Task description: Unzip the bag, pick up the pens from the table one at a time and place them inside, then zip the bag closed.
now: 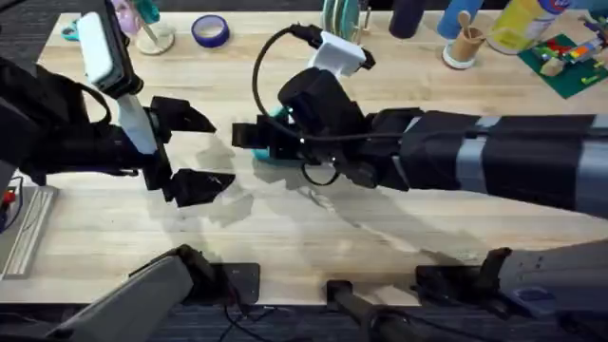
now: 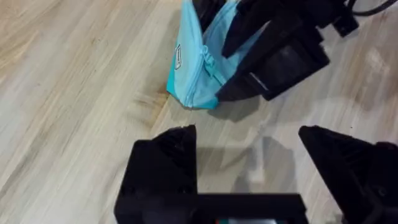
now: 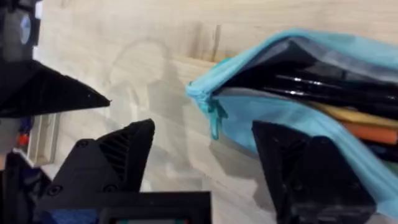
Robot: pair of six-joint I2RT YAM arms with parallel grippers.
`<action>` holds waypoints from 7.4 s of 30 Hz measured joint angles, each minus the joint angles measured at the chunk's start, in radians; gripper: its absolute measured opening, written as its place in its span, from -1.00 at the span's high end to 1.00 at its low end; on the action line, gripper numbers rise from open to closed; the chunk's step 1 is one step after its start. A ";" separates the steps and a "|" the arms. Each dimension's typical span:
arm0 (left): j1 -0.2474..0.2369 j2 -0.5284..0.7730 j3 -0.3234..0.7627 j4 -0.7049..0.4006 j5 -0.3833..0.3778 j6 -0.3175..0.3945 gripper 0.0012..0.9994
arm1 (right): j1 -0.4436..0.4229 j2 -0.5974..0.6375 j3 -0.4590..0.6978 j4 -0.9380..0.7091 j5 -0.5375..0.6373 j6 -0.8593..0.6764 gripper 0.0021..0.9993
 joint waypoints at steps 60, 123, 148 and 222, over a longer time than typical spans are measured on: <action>0.000 0.000 0.000 0.000 0.000 0.000 -0.99 | 0.081 0.064 0.013 0.093 0.224 -0.002 0.94; 0.000 0.000 0.000 0.053 0.007 0.000 -0.99 | -0.091 -0.051 0.013 0.082 -0.188 -0.074 0.94; -0.055 0.435 0.000 0.403 0.300 0.003 -0.99 | -0.105 -0.051 0.013 0.083 -0.192 -0.100 0.94; -0.226 0.498 -0.004 0.602 0.327 -0.169 0.91 | -0.310 -0.111 0.013 0.006 -0.186 -0.108 0.94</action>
